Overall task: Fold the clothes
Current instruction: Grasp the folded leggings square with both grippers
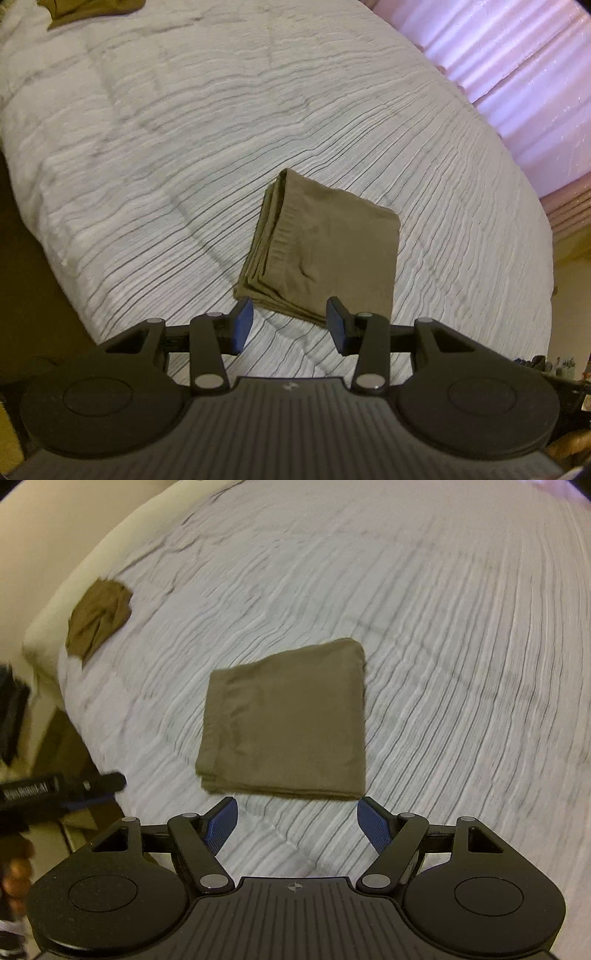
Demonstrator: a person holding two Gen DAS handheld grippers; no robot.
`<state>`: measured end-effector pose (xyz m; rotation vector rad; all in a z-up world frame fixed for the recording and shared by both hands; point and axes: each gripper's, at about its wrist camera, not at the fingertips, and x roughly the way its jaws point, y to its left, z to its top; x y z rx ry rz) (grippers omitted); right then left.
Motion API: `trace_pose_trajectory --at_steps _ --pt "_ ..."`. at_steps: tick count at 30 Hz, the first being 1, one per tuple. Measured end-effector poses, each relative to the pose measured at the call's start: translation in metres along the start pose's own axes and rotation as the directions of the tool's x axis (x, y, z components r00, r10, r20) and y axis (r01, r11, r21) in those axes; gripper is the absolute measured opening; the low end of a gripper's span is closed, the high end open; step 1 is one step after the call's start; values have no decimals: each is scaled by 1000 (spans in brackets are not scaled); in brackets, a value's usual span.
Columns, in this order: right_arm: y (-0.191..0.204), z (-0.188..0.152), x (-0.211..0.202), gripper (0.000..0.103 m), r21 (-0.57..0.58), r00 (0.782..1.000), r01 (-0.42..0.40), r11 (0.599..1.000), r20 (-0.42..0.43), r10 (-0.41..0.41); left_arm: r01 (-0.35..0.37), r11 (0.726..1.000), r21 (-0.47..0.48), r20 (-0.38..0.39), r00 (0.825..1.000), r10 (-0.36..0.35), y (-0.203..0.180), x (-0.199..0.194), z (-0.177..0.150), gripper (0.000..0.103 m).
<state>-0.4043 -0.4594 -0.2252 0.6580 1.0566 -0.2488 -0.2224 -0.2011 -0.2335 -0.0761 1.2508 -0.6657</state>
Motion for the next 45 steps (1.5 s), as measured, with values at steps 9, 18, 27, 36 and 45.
trace_pose_trajectory --at_steps 9,18,27,36,45 --pt "-52 26 37 75 169 996 -83 982 1 84 36 998 -53 0 999 -36 20 74 21 47" --pt "-88 46 83 75 269 988 -152 951 48 144 35 995 -96 -65 997 -41 36 144 39 55" --pt "-116 54 132 75 358 955 -295 886 76 287 169 978 -119 -85 980 -180 55 170 45 54" --pt "-121 54 173 56 365 924 -374 853 64 378 302 939 -162 -119 939 -322 66 178 49 47" --pt "-101 42 134 28 417 956 -294 860 116 270 401 910 -109 -202 887 -415 57 166 73 26"
